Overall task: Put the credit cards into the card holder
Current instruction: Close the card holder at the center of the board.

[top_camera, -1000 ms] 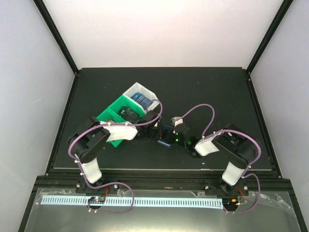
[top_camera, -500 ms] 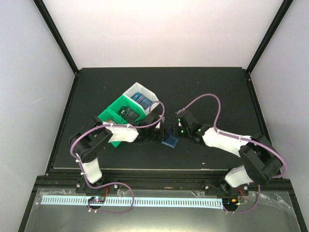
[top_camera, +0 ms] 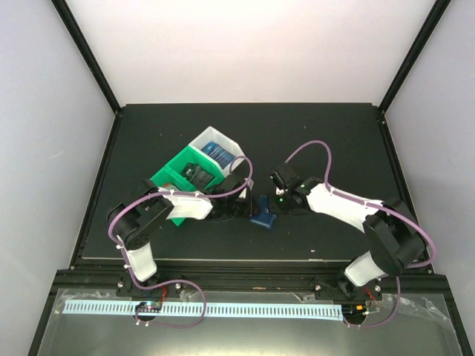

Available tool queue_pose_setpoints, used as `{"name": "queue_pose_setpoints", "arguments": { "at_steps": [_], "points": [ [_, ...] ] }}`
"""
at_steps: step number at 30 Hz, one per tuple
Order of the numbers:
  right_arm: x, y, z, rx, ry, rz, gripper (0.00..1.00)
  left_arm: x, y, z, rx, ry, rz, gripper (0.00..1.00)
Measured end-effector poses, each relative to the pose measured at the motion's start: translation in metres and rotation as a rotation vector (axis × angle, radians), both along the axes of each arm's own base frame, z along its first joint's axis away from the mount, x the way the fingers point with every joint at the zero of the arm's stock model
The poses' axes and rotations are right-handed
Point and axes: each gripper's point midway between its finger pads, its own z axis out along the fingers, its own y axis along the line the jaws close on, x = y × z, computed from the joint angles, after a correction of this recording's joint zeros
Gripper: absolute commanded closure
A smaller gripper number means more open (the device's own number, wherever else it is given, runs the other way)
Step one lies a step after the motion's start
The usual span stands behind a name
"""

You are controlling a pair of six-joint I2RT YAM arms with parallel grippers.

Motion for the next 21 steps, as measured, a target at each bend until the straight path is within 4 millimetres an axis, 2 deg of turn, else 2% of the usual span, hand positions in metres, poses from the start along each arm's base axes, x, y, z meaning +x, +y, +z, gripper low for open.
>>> {"name": "queue_pose_setpoints", "arguments": {
  "at_steps": [6,15,21],
  "points": [
    [-0.015,0.002,-0.02,-0.037,0.091,0.049,0.9,0.0,0.0,0.0,-0.003,0.005,0.003,0.72],
    [-0.01,0.008,-0.022,-0.045,0.093,0.053,0.86,-0.001,-0.001,0.0,-0.005,0.007,0.0,0.72],
    [-0.007,0.008,-0.028,-0.067,0.098,0.049,0.88,-0.001,-0.001,0.0,-0.005,0.008,0.0,0.72]
  ]
}}
